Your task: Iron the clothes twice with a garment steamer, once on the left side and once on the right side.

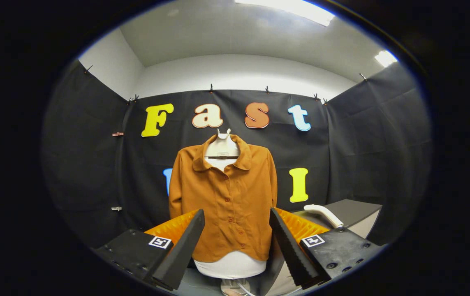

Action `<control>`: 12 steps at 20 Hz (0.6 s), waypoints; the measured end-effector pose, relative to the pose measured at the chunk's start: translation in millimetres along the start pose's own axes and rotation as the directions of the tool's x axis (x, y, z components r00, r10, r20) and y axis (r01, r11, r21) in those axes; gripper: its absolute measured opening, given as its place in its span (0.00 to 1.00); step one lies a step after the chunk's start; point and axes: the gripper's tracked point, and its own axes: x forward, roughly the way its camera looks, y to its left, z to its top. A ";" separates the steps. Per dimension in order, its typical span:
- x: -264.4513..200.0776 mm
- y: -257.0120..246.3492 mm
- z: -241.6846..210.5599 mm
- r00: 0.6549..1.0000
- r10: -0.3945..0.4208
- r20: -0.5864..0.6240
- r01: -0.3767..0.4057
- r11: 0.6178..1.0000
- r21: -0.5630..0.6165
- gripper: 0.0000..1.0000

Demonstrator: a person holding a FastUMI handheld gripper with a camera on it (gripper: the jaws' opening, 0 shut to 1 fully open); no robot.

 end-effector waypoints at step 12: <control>81.0 -135.4 -26.1 0.989 -0.129 -0.069 0.129 0.992 -0.003 0.98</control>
